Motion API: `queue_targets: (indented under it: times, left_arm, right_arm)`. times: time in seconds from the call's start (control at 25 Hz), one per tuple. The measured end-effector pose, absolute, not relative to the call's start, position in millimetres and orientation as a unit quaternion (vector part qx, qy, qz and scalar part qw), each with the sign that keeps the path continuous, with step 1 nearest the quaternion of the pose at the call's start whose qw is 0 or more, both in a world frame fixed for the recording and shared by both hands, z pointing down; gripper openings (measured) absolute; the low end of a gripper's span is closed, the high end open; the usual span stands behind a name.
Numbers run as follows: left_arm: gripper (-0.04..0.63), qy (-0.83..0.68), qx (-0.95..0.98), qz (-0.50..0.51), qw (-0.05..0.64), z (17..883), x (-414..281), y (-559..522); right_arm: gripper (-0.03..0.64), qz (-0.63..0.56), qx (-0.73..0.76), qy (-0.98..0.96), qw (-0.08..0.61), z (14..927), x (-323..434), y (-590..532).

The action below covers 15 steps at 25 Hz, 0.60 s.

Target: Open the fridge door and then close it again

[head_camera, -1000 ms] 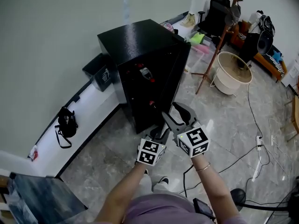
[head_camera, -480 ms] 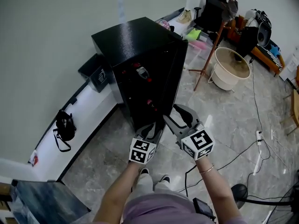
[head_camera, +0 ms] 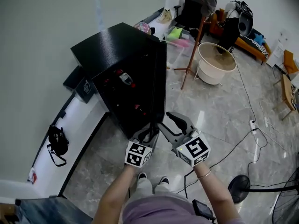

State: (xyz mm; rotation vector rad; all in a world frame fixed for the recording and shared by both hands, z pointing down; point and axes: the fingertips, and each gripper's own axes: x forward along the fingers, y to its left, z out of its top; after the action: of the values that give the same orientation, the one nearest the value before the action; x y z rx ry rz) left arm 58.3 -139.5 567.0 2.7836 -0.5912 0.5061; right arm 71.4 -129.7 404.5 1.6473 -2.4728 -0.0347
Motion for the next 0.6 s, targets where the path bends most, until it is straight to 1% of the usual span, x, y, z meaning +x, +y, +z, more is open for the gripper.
queue_targets:
  times: [0.16,0.28,0.36,0.48,0.6]
  left_arm:
    - [0.117,-0.184,0.96,0.174,0.124,567,78,-127]
    - [0.117,-0.17,0.962,0.173,0.122,568,97,-117]
    - [0.117,-0.161,0.964,0.176,0.119,569,111,-111]
    - [0.117,-0.151,0.965,0.18,0.115,570,134,-103]
    - [0.12,-0.139,0.967,0.184,0.108,568,156,-94]
  right_arm:
    - [0.183,0.011,0.571,-0.818,0.061,405,94,-116]
    - [0.192,0.034,0.584,-0.811,0.01,398,113,-104]
    - [0.249,0.041,0.586,-0.809,-0.017,392,122,-98]
    - [0.309,0.035,0.586,-0.809,-0.007,393,132,-94]
    - [0.328,0.03,0.593,-0.804,0.023,400,142,-92]
